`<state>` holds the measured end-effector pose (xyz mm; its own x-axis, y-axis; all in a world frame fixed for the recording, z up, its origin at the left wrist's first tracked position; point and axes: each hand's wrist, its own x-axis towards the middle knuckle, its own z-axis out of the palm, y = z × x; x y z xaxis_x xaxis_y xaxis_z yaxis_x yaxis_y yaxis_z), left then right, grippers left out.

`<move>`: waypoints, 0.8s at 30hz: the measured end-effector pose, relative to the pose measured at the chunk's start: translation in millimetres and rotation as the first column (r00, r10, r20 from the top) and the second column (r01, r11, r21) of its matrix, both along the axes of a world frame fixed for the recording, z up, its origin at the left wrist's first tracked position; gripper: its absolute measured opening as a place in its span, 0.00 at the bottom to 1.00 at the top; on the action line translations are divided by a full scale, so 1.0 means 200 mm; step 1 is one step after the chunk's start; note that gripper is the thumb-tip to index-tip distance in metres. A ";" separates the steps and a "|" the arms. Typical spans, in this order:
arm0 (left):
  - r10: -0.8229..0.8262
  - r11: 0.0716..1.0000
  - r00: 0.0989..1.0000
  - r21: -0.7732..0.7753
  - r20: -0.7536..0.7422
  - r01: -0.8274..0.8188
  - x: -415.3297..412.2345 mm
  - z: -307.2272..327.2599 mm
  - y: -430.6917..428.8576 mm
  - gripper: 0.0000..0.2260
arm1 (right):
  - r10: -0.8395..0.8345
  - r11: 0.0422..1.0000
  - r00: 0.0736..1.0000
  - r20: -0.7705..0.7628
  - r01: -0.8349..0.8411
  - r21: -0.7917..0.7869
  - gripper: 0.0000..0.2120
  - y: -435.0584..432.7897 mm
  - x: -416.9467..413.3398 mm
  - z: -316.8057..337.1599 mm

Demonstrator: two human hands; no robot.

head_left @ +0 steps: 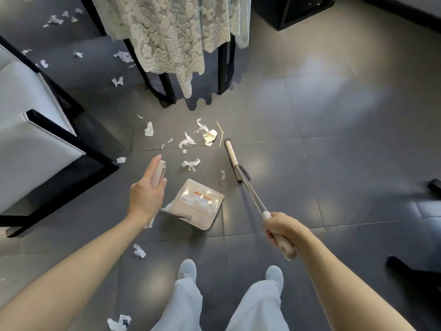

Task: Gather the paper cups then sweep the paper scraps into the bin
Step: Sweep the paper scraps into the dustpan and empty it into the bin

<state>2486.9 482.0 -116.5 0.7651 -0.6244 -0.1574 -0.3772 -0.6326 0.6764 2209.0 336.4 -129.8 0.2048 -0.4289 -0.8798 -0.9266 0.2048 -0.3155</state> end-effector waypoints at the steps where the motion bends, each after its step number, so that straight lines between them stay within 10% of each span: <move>1: -0.020 1.000 1.000 -0.001 -0.010 0.020 0.06 -0.01 -0.01 0.26 | -0.041 0.999 0.999 -0.013 0.041 0.024 0.08 0.03 0.05 -0.02; 24: -0.161 0.985 0.983 -0.081 -0.084 0.154 0.44 -0.01 -0.03 0.26 | -0.289 0.918 0.957 0.017 0.272 0.288 0.08 0.24 0.41 0.36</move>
